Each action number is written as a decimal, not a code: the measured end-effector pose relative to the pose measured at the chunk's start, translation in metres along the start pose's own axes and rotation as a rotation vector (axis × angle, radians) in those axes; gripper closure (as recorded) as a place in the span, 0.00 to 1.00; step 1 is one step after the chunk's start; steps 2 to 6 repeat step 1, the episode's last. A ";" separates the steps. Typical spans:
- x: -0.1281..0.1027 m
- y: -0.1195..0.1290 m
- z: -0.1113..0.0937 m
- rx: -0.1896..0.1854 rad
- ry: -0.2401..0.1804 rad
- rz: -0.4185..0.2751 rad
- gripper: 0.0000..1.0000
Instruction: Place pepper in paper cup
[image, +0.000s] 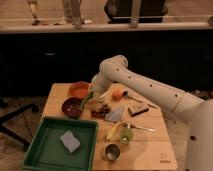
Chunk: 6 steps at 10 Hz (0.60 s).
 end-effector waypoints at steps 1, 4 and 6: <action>0.004 -0.004 0.001 0.004 -0.002 0.006 1.00; 0.004 -0.004 0.001 0.004 -0.002 0.006 1.00; 0.004 -0.004 0.001 0.004 -0.002 0.006 1.00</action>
